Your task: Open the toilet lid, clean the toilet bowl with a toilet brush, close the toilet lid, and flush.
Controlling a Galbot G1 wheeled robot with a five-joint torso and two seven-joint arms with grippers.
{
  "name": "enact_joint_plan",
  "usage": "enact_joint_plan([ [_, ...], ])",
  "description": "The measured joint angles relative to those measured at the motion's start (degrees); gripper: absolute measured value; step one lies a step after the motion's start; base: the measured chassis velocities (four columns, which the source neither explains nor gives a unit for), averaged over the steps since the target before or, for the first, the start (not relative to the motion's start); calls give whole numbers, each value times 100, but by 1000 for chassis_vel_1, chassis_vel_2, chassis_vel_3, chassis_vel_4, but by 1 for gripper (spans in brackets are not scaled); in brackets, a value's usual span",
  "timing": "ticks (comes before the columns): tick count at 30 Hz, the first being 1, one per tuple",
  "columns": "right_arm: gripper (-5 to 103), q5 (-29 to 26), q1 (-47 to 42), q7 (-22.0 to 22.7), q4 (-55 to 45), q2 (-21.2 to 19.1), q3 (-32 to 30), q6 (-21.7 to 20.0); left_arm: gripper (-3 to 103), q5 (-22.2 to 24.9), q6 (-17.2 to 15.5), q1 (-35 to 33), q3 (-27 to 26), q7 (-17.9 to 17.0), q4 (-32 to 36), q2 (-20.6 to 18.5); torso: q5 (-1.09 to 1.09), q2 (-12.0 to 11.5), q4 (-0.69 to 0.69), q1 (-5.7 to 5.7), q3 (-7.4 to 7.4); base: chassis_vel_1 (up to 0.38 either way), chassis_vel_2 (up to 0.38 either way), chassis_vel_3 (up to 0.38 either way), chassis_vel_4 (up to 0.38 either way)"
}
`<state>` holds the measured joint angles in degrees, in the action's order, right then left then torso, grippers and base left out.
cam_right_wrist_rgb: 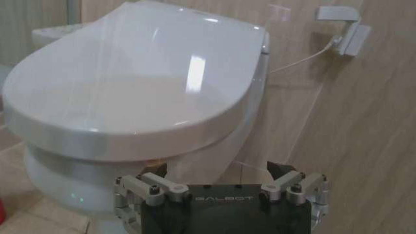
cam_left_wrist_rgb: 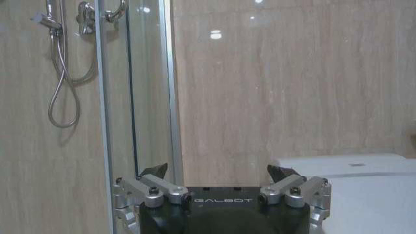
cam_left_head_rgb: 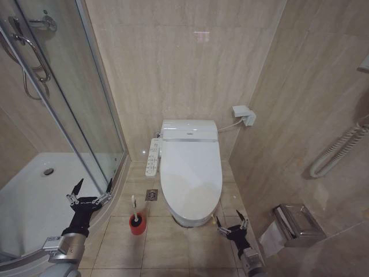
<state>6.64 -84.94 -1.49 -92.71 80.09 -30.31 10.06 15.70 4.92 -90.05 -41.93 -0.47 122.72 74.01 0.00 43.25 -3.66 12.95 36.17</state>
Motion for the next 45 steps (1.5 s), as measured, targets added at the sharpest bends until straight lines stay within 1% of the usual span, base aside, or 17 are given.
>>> enact_joint_plan([
  [11, 100, 85, 197, -15, 428, -30, 161, -31, 100, 0, 0, 0, 0, 0, 0, 0, 0, 0, 0, 0, 0, 0, 0, 0, 0],
  [18, 100, 90, 352, -8, 659, -173, 329, -10, 100, 0, 0, 0, 0, 0, 0, 0, 0, 0, 0, 0, 0, 0, 0, 0, 0],
  [33, 99, 103, 652, 48, 1101, -29, 373, 90, 100, 0, 0, 0, 0, 0, 0, 0, 0, 0, 0, 0, 0, 0, 0, 0, 0],
  [34, 73, 103, 652, 48, 1100, -27, 380, 91, 100, 0, 0, 0, 0, 0, 0, 0, 0, 0, 0, 0, 0, 0, 0, 0, 0],
  [41, 73, 96, 648, 46, 1027, -41, 413, 93, 100, 0, 0, 0, 0, 0, 0, 0, 0, 0, 0, 0, 0, 0, 0, 0, 0],
  [42, 45, 93, 645, 45, 1005, -50, 414, 92, 100, 0, 0, 0, 0, 0, 0, 0, 0, 0, 0, 0, 0, 0, 0, 0, 0],
  [45, 45, 81, 635, 45, 953, -69, 414, 92, 100, 0, 0, 0, 0, 0, 0, 0, 0, 0, 0, 0, 0, 0, 0, 0, 0],
])
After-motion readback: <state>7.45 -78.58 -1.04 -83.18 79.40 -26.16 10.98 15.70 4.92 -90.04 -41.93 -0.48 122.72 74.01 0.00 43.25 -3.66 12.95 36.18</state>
